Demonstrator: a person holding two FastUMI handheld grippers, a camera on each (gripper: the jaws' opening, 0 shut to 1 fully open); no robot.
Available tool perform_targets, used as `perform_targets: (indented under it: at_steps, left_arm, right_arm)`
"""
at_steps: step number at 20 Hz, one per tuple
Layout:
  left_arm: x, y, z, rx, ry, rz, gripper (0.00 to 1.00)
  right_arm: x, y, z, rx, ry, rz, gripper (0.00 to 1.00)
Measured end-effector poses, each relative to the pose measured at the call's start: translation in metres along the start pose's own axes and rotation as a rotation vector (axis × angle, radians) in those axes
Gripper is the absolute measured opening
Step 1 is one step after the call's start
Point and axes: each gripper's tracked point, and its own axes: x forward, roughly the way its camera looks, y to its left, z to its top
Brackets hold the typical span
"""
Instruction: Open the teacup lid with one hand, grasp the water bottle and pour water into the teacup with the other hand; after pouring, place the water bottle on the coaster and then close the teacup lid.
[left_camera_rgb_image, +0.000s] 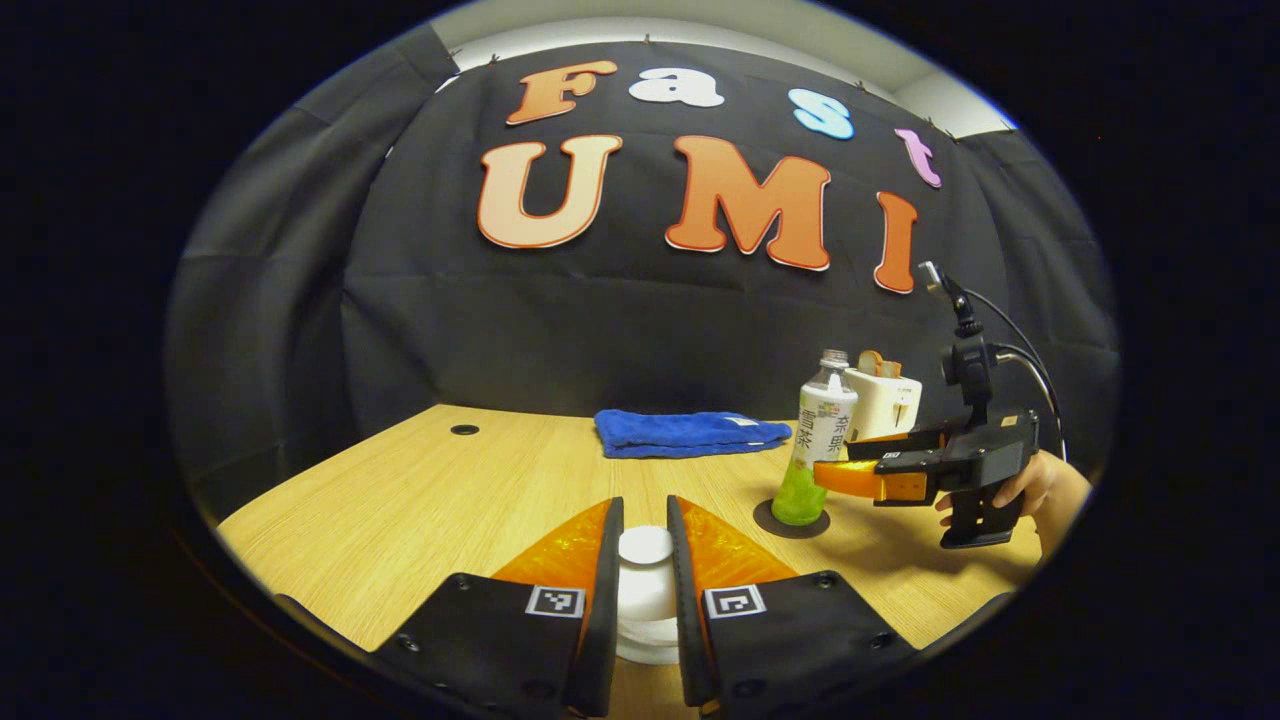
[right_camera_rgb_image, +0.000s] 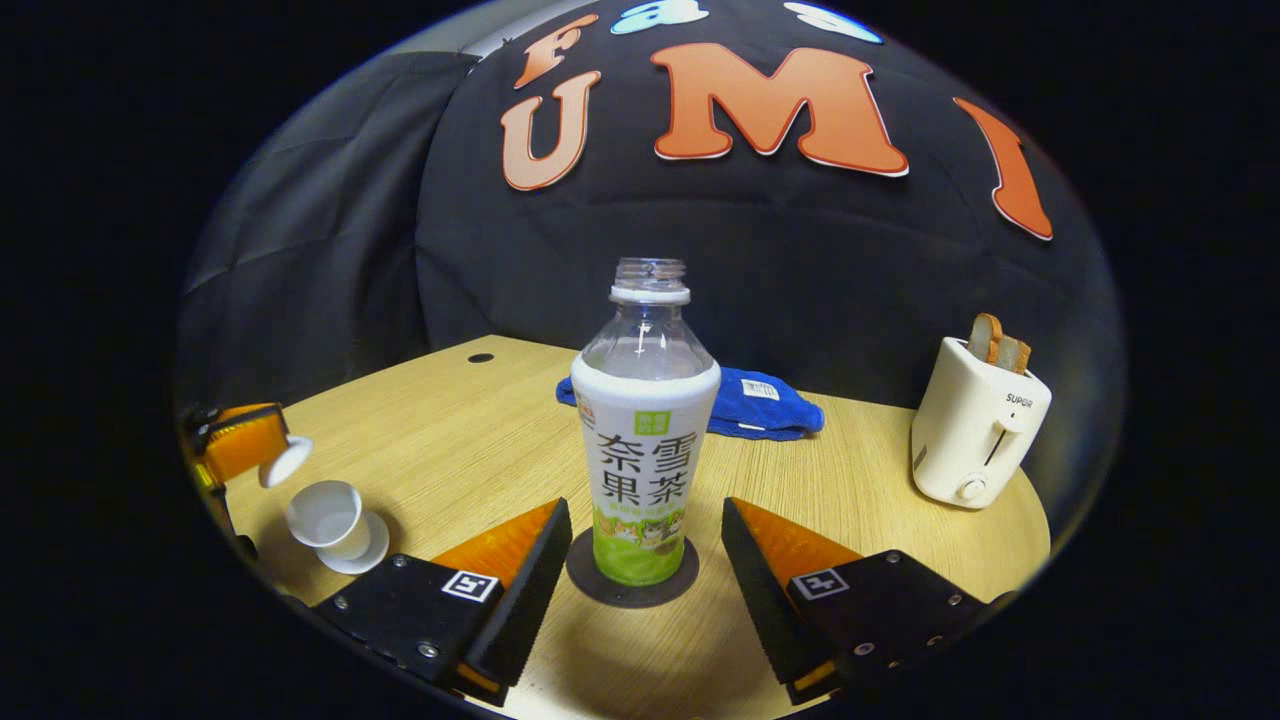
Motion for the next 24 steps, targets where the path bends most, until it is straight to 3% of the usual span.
perform_targets:
  at_steps: [3,6,7,13,15,16,23,24]
  left_arm:
    - [0.007,-0.005,-0.020,0.012,0.042,-0.002,0.33]
    - [0.012,-0.002,-0.040,0.018,0.097,0.015,0.27]
    - [0.014,-0.002,-0.044,0.019,0.101,0.018,0.30]
    - [0.009,-0.007,-0.044,0.102,0.089,0.032,0.27]
    - [0.008,-0.005,-0.043,0.132,0.087,0.037,0.34]
    - [0.006,-0.002,-0.043,0.136,0.084,0.046,0.32]
    - [-0.004,0.005,-0.003,0.105,-0.021,0.083,0.78]
    - [-0.007,0.004,0.008,0.094,-0.046,0.084,0.80]
  right_arm:
    - [-0.018,-0.004,0.001,0.007,-0.022,-0.006,0.91]
    - [-0.036,-0.006,0.002,0.020,-0.050,-0.009,0.91]
    - [-0.041,-0.008,-0.002,0.027,-0.052,-0.017,0.91]
    - [-0.067,-0.019,-0.006,0.090,-0.071,-0.048,0.91]
    - [-0.074,-0.019,-0.007,0.110,-0.084,-0.053,0.91]
    - [-0.078,-0.020,-0.006,0.112,-0.090,-0.063,0.91]
    - [-0.106,-0.026,0.000,0.119,-0.148,-0.138,0.91]
    - [-0.110,-0.026,0.003,0.136,-0.164,-0.149,0.91]
